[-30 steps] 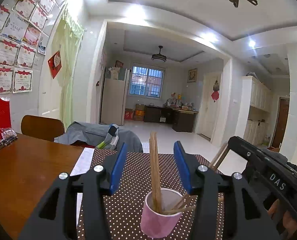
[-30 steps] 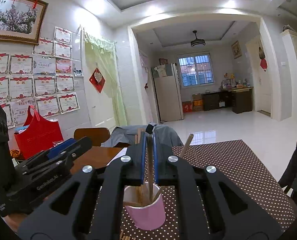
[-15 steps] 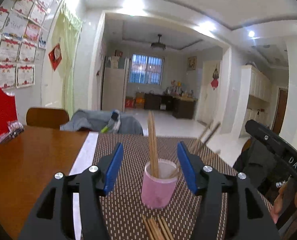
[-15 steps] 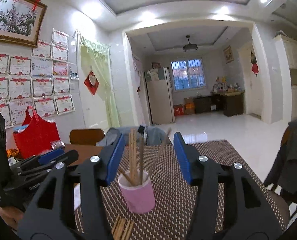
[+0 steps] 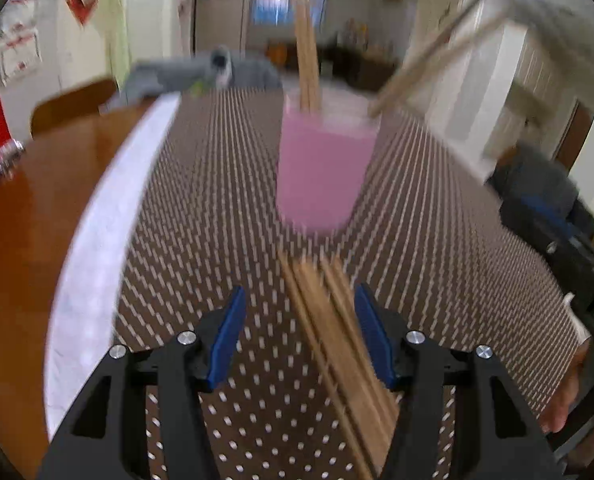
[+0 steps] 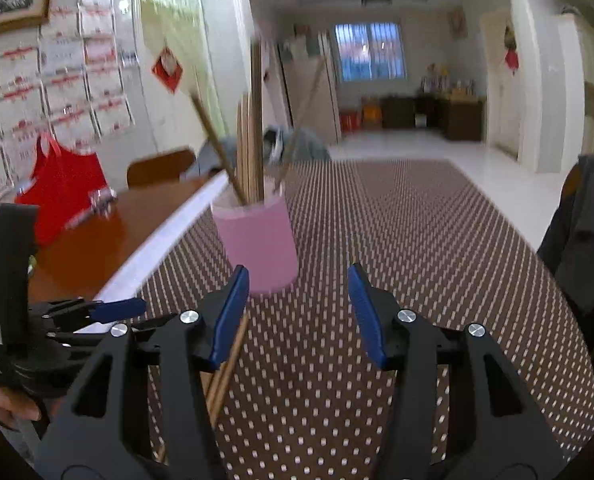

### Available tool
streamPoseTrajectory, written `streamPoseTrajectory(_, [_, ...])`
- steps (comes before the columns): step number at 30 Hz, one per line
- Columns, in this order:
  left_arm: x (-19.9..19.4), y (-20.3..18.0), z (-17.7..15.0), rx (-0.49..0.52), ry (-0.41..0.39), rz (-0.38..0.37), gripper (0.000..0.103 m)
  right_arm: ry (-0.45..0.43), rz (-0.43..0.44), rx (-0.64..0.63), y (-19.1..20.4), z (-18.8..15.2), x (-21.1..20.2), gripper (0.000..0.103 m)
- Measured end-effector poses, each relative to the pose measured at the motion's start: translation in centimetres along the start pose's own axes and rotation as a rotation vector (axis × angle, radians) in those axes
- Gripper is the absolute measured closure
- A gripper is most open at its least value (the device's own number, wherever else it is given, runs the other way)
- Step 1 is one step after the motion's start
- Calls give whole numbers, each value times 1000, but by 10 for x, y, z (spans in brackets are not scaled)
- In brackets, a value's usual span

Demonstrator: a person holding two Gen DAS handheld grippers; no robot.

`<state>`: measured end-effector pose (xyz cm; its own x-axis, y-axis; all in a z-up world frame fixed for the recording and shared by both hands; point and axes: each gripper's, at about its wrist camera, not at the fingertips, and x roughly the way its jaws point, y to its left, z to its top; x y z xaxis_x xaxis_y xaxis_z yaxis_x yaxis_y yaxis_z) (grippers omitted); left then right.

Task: Organize utensils
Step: 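Move both grippers back over the remaining chopsticks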

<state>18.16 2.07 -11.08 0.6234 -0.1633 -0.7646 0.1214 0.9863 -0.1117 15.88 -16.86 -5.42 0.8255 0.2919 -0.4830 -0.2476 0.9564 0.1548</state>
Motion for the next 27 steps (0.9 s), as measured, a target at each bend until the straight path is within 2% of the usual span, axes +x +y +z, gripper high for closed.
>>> streamPoseTrajectory(4, [21,0,-15,15,77,42,47,69,5,-6,1,-14,11,52])
streamPoseTrajectory(9, [27,9,-21,5,78,61,47,115,14,-9,1,-23,18,52])
streamPoseTrajectory(12, [27,11,-22,25,89,97,47,140,15,-11,6,-24,25,51])
streamPoseTrajectory(19, [32,4,-12,75,119,130,47,222,27,-37,13,-30,38,51])
streamPoseTrajectory(27, [27,15,-15,79,108,109,47,321,40,-100,36,-40,57,51])
